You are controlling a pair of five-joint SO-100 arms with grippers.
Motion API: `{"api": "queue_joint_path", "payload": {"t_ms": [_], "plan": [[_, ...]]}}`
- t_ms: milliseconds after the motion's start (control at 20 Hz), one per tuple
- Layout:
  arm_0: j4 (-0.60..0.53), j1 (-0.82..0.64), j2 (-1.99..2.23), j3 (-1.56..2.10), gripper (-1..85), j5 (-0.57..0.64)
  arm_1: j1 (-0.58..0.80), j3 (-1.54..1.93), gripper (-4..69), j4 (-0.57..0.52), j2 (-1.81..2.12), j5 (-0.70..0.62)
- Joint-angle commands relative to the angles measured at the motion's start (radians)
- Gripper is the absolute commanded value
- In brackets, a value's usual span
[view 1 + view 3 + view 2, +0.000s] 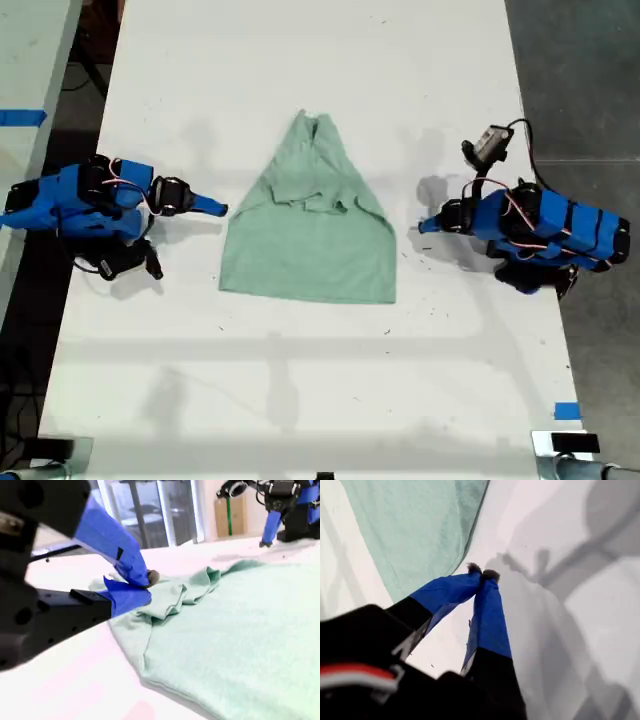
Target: Fold t shirt
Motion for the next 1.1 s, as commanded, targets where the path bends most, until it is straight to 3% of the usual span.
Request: {"api": "queue_joint_path", "payload": {"t_ms": [0, 1050], "plan": [[0.006, -0.003, 0.006, 0.008, -0.1, -0.035, -0.006, 0.043, 0.7, 0.003, 0.015, 0.008], [0.02, -0.003, 0.006, 0.011, -0.1, -0.067, -0.008, 0.041, 0.7, 0.003, 0.015, 0.009]]}}
